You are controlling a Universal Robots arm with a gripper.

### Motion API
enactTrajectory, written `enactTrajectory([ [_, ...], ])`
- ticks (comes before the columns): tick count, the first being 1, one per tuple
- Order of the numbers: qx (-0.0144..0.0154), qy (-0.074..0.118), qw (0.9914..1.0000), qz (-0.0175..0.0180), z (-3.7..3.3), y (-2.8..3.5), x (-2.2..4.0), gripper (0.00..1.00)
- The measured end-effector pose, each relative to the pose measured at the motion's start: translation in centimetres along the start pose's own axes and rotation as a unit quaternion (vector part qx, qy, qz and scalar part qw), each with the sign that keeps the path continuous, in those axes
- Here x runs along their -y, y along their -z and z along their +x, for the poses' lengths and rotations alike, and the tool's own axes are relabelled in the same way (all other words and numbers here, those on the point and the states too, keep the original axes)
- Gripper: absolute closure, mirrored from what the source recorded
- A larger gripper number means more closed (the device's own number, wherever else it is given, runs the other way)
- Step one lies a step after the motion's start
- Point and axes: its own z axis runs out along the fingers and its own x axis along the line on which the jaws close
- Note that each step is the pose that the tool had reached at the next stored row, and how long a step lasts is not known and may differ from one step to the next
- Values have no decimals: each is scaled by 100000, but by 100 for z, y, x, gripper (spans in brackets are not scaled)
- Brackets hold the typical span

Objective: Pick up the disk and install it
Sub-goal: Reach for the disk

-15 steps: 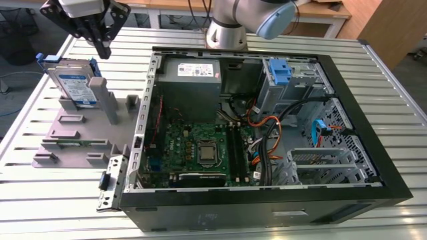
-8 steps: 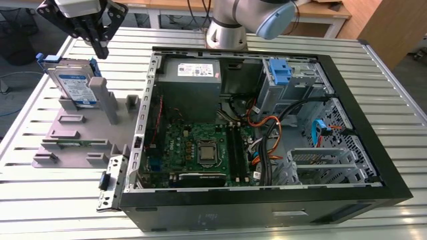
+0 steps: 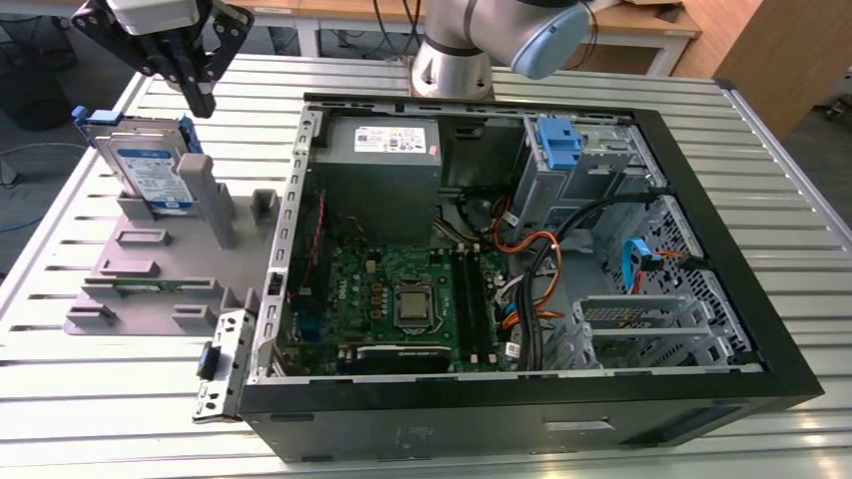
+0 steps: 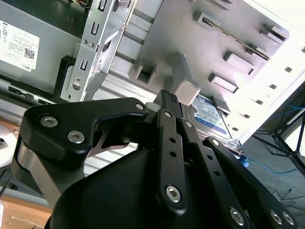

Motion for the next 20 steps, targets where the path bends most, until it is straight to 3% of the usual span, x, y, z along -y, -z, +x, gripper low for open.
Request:
enactTrajectory([
  [7, 2, -3, 100000, 0, 29, 0, 2, 89],
  [20, 0, -1, 100000, 0, 177, 3, 13, 89],
])
